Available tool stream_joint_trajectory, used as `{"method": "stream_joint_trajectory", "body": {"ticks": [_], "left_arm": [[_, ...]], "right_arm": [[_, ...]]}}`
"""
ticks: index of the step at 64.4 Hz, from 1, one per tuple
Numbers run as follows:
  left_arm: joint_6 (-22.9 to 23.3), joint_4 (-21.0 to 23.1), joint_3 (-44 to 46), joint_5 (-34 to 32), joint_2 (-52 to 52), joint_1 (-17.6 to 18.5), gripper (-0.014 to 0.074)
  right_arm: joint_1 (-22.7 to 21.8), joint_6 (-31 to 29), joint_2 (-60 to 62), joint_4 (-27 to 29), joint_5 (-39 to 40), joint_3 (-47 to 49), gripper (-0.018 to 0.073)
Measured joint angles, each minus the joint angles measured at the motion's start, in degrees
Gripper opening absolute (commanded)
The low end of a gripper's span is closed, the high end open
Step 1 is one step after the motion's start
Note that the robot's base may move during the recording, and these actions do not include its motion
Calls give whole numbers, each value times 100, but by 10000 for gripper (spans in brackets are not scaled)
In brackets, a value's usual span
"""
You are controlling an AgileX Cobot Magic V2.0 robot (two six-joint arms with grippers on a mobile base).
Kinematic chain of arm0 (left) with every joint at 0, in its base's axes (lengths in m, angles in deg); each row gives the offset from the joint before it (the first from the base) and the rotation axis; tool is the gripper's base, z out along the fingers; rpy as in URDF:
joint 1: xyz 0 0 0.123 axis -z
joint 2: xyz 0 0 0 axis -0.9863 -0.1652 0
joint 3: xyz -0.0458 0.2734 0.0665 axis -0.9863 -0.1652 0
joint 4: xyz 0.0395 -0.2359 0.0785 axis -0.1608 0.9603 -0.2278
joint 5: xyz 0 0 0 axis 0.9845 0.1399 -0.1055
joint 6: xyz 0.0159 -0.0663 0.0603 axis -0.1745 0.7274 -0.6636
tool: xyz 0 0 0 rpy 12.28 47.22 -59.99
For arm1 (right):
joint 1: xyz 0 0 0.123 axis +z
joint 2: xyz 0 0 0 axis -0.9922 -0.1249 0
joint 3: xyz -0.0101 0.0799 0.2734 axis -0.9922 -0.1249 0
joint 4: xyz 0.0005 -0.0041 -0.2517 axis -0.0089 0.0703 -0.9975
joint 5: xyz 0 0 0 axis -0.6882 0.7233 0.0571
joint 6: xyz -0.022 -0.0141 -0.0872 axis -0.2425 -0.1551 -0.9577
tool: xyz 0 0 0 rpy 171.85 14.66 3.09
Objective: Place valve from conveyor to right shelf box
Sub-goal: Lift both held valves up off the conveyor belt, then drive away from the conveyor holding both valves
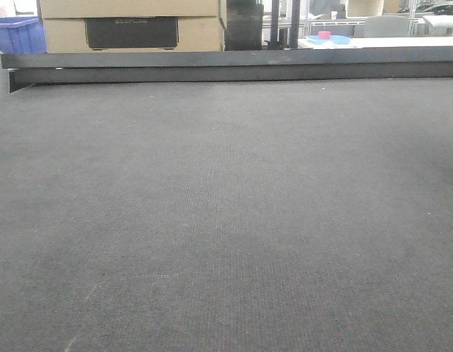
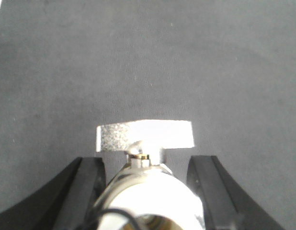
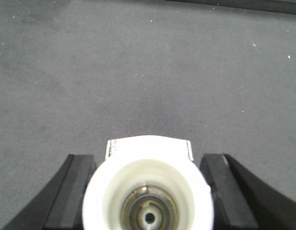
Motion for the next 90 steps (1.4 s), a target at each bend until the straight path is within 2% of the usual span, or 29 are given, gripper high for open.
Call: {"method": "stream_joint_trajectory", "body": {"ticks": [59, 90], "left_arm": [[0, -10, 0, -1917, 0, 0, -111], [0, -36, 0, -2070, 0, 0, -111]], "right_arm": [[0, 0, 0, 0, 0, 0, -155], [0, 0, 0, 11, 8, 0, -155]]}}
